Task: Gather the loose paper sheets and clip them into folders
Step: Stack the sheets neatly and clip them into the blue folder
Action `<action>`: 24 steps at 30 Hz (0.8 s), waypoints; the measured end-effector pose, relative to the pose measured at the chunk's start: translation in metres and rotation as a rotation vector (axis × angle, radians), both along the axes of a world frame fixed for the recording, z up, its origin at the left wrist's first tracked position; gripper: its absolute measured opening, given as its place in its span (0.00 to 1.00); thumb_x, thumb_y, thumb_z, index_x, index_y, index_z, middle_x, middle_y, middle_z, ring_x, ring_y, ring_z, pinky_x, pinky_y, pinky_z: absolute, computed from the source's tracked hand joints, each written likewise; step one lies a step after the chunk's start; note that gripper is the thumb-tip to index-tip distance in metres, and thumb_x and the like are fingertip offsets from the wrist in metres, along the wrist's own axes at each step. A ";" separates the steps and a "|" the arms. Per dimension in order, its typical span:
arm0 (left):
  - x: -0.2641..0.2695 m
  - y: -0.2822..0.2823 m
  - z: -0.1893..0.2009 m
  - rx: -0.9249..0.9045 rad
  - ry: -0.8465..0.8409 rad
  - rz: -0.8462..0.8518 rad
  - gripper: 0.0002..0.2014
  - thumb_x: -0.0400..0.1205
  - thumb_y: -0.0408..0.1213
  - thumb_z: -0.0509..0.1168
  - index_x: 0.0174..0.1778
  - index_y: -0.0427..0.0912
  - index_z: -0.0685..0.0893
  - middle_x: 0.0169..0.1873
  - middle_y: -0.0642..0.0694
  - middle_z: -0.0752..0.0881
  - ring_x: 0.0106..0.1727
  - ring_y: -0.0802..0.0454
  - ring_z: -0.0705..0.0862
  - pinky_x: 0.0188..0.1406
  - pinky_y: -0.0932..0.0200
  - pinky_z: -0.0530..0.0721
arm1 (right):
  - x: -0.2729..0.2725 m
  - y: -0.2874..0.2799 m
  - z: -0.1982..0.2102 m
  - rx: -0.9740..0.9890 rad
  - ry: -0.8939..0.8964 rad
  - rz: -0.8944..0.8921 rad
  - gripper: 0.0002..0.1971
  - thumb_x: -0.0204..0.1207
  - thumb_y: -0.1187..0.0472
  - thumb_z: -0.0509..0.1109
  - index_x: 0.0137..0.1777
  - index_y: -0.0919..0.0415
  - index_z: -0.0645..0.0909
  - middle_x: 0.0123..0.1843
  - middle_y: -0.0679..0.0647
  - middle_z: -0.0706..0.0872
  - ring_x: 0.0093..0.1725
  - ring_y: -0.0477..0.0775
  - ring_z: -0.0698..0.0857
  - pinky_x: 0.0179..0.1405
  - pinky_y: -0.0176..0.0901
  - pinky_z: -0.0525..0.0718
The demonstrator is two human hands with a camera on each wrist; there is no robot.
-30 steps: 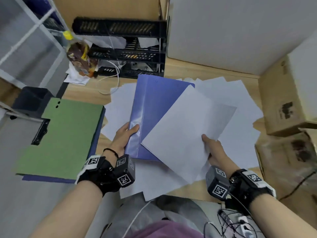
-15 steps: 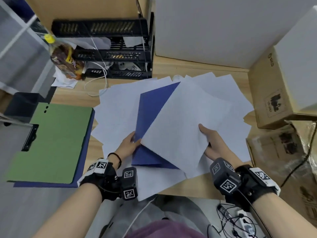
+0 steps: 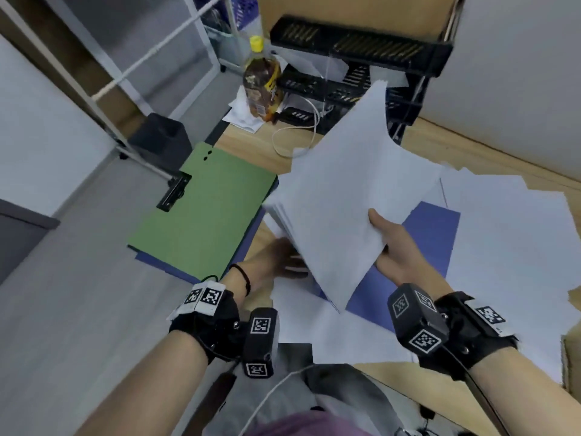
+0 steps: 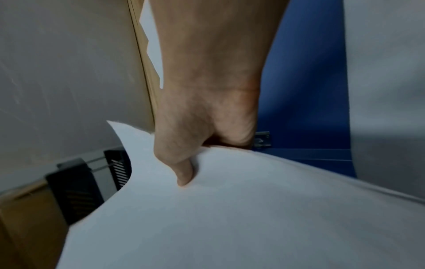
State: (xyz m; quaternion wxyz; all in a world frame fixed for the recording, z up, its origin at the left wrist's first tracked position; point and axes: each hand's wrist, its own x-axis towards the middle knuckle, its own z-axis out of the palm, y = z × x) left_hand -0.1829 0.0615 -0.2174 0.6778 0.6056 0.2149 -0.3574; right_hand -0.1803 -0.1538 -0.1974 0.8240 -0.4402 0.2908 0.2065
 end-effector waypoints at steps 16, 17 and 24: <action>0.061 0.117 -0.047 0.113 -0.139 -0.042 0.18 0.84 0.28 0.62 0.70 0.42 0.77 0.60 0.46 0.86 0.48 0.59 0.88 0.42 0.65 0.87 | -0.039 0.037 -0.089 -0.498 0.379 0.022 0.16 0.87 0.57 0.60 0.67 0.69 0.75 0.36 0.58 0.88 0.21 0.49 0.86 0.09 0.30 0.72; 0.062 0.125 -0.050 0.124 -0.126 -0.039 0.18 0.84 0.28 0.62 0.70 0.44 0.77 0.59 0.47 0.86 0.49 0.58 0.88 0.41 0.65 0.86 | -0.038 0.041 -0.088 -0.498 0.355 0.035 0.18 0.87 0.57 0.60 0.67 0.71 0.76 0.36 0.59 0.87 0.19 0.48 0.86 0.09 0.30 0.73; 0.062 0.172 -0.073 0.277 -0.089 -0.100 0.24 0.81 0.21 0.62 0.71 0.44 0.74 0.60 0.44 0.83 0.55 0.47 0.84 0.42 0.59 0.82 | -0.027 0.052 -0.096 -0.464 0.311 0.070 0.15 0.86 0.59 0.62 0.65 0.69 0.78 0.31 0.53 0.91 0.25 0.50 0.89 0.17 0.35 0.82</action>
